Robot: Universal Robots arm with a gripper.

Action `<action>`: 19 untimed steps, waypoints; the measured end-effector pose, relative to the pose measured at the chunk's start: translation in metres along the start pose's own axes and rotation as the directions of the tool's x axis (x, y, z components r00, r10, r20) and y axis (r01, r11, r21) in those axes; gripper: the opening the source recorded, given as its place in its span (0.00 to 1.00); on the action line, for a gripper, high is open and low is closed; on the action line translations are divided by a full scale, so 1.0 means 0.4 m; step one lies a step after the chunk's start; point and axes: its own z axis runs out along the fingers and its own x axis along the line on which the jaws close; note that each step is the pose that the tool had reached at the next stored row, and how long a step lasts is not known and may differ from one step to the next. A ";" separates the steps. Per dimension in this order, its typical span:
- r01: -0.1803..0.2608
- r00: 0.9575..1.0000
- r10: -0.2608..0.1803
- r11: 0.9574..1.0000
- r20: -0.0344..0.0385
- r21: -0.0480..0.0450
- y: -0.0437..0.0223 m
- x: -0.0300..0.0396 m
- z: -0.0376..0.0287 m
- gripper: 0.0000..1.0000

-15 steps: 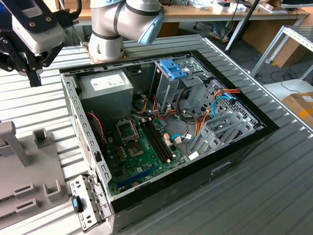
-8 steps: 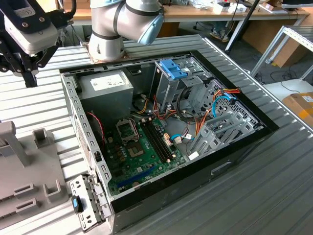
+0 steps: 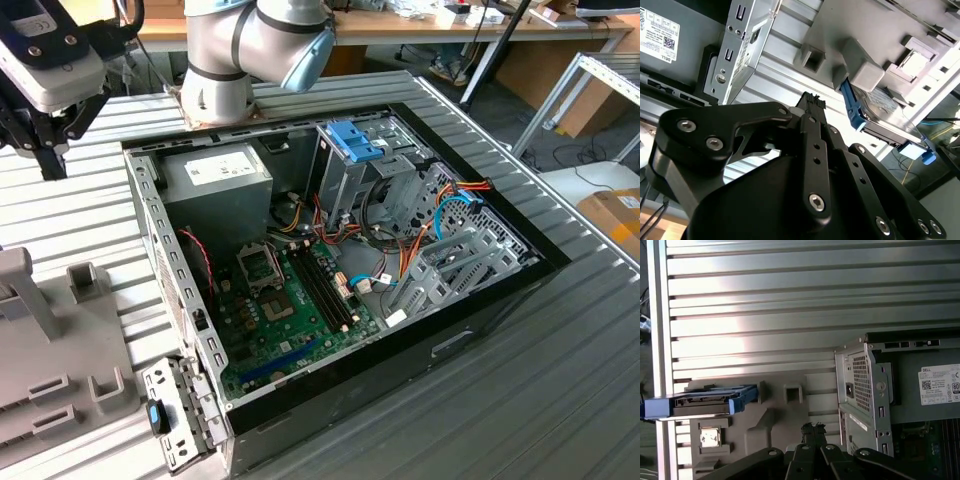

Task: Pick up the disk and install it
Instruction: 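Reach for the disk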

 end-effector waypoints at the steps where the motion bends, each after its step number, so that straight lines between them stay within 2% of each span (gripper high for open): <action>1: 0.000 1.000 0.000 1.000 0.000 0.000 -0.001 0.008 0.000 0.11; 4: 0.000 1.000 0.000 1.000 0.000 0.000 -0.002 0.020 -0.001 0.11; 19: 0.000 1.000 0.000 1.000 0.000 0.000 -0.002 0.030 -0.001 0.11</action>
